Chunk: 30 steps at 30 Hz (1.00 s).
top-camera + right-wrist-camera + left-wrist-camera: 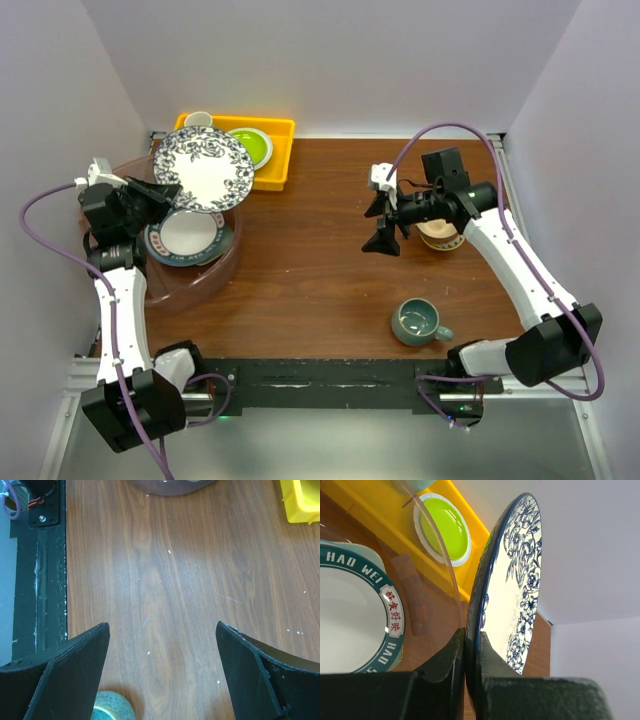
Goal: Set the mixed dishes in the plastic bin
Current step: Place the plate in the plastic bin.
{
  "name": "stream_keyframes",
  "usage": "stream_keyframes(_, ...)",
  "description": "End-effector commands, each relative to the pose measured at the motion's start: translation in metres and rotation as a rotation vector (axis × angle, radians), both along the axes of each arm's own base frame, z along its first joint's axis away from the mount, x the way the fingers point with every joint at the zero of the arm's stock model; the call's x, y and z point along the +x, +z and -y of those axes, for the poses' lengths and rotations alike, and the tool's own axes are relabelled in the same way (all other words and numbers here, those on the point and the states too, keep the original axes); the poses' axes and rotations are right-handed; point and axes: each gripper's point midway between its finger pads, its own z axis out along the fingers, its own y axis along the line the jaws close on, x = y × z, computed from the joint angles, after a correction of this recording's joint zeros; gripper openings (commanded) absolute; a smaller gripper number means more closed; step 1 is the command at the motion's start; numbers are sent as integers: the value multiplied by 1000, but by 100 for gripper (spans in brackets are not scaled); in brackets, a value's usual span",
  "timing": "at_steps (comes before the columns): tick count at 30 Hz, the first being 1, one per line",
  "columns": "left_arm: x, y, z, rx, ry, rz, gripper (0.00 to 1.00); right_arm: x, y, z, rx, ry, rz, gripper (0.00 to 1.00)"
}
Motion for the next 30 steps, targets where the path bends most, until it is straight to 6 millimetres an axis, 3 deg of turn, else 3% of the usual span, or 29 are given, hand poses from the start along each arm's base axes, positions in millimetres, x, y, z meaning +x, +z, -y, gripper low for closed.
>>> stream_keyframes(1,4,53,2,0,-23,201,0,4,0,0,9,-7,11,91)
stream_keyframes(7,7,56,1,-8,-22,225,0,4,-4,-1,7,-1,-1,91)
stream_keyframes(30,12,19,-14,-86,29,171,0,4,-16,-4,10,18,-30,91)
